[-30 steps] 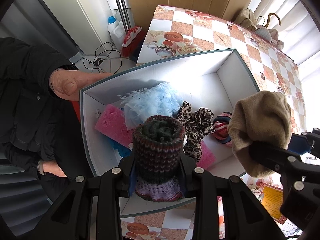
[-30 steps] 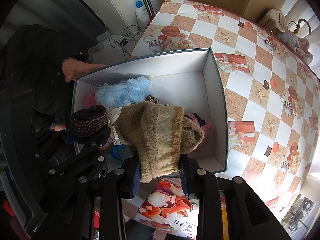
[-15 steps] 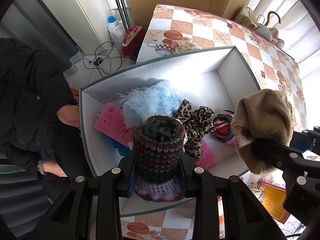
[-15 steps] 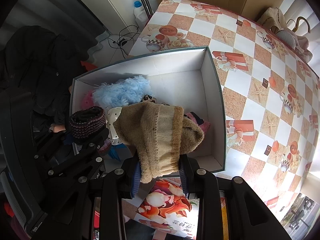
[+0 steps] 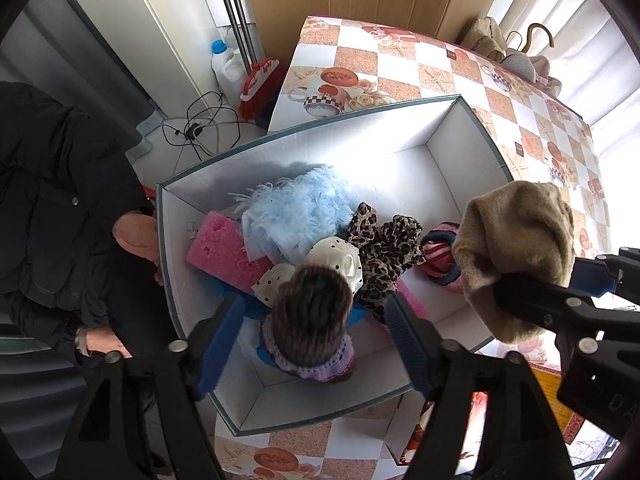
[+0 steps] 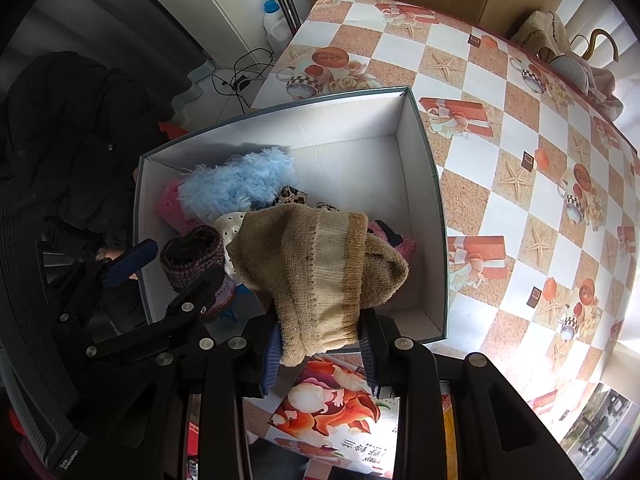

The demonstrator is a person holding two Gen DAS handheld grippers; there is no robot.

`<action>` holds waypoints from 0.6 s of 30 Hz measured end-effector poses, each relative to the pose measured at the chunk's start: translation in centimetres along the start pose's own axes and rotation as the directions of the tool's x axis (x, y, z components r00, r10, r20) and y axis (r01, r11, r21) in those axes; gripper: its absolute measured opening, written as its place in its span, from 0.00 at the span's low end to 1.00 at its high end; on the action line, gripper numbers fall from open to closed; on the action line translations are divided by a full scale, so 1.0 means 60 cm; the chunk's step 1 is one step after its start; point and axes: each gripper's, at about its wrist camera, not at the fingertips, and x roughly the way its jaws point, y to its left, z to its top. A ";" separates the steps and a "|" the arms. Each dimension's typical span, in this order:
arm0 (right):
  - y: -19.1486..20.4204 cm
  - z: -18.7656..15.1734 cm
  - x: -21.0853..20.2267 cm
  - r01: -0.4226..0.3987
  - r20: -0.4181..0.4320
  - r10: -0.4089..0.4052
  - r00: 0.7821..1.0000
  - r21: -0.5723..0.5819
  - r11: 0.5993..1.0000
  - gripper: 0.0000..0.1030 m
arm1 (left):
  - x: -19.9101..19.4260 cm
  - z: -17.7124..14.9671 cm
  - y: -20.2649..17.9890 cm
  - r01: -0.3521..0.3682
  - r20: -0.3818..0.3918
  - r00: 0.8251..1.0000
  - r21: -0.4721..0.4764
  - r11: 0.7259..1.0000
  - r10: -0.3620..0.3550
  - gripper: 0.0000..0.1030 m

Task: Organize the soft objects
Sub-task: 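Lower the beanie into the box and open the left gripper while the right releases the sock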

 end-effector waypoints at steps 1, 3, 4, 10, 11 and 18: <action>-0.001 0.000 -0.001 0.004 0.004 -0.004 1.000 0.002 1.000 0.50 | 0.000 0.001 -0.002 -0.005 0.001 1.000 0.005 1.000 0.005 0.80; -0.003 -0.001 -0.001 0.008 0.005 -0.008 1.000 0.005 1.000 0.58 | -0.001 0.002 -0.003 -0.020 0.002 1.000 0.008 1.000 0.020 0.80; -0.004 0.000 0.000 0.009 0.003 -0.009 1.000 0.007 1.000 0.63 | 0.000 0.003 -0.004 -0.038 -0.002 0.999 0.008 0.999 0.038 0.80; -0.017 0.001 0.003 0.039 -0.002 -0.039 0.999 0.034 0.999 1.00 | 0.005 0.002 -0.003 -0.036 -0.029 0.999 0.003 0.999 0.036 0.80; -0.018 0.000 0.005 0.044 -0.006 -0.044 0.999 0.036 0.998 1.00 | 0.006 0.002 -0.004 -0.032 -0.033 0.999 0.002 0.999 0.033 0.80; -0.022 -0.004 0.010 0.037 -0.028 -0.036 0.999 0.040 0.998 1.00 | 0.010 0.002 -0.005 -0.021 -0.042 0.999 -0.012 1.000 0.021 0.80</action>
